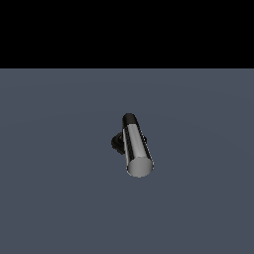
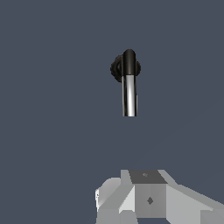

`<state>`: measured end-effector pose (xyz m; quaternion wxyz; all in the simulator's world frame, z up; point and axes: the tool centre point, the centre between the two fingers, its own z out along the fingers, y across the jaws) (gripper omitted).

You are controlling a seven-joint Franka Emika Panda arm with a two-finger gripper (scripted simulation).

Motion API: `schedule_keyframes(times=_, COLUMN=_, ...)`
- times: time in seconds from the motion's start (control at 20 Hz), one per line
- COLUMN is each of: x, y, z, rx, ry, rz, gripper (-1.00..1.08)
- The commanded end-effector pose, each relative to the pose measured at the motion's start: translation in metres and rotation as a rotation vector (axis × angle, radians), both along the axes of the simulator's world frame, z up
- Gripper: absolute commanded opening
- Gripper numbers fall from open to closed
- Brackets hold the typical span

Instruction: Turn on the faucet by rotating a designated handle.

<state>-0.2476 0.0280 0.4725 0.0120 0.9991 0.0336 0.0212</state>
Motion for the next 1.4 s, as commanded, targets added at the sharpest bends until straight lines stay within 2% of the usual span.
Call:
schedule_keyframes(times=0.0, x=0.002, y=0.001, z=-0.013, rx=0.001, ry=0.002, rz=-0.003, gripper=-1.00)
schedule_keyframes(times=1.35, x=0.035, y=0.021, z=-0.231, rx=0.015, ry=0.027, rz=-0.048, gripper=-1.00)
